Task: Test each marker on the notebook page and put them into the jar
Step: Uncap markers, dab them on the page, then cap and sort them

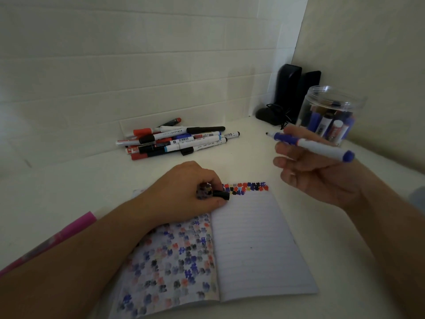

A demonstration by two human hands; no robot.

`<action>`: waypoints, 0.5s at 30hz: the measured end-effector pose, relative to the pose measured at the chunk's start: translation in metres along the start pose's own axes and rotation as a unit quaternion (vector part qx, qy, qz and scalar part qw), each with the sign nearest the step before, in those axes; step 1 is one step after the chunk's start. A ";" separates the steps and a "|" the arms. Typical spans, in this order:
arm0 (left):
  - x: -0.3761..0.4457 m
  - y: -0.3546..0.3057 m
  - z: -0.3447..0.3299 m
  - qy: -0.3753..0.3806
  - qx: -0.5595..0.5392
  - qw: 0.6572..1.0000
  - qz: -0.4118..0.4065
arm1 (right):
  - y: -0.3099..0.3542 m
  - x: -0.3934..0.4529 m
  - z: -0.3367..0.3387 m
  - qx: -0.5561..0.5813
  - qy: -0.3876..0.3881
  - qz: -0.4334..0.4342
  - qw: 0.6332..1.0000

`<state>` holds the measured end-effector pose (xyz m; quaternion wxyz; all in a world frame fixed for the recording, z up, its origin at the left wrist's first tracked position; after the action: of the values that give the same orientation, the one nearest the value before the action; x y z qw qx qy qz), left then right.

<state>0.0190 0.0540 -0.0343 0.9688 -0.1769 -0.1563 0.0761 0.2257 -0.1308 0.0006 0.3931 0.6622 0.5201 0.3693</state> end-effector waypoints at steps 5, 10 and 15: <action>0.000 0.002 0.000 0.010 -0.023 1.000 -0.005 | -0.027 0.010 -0.009 -0.184 -0.086 0.023 0.979; 0.001 0.001 0.001 0.001 -0.038 0.999 -0.015 | -0.039 0.022 -0.018 -0.328 -0.173 0.041 0.928; 0.001 0.001 0.000 0.005 -0.038 0.999 -0.012 | -0.042 0.024 -0.018 -0.485 -0.257 0.043 0.835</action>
<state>0.0202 0.0556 -0.0344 0.9630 -0.2118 -0.1566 0.0577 0.1970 -0.0986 -0.0281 0.7671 0.4798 0.1257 0.4068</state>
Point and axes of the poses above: each hand's wrist, its own x-axis towards the middle knuckle, its own z-axis out of the back of the hand, y = z × x, the point moved 3 cm from there along x, towards the middle knuckle, and after that the axes turned 1 degree about -x, right-handed, at the moved point
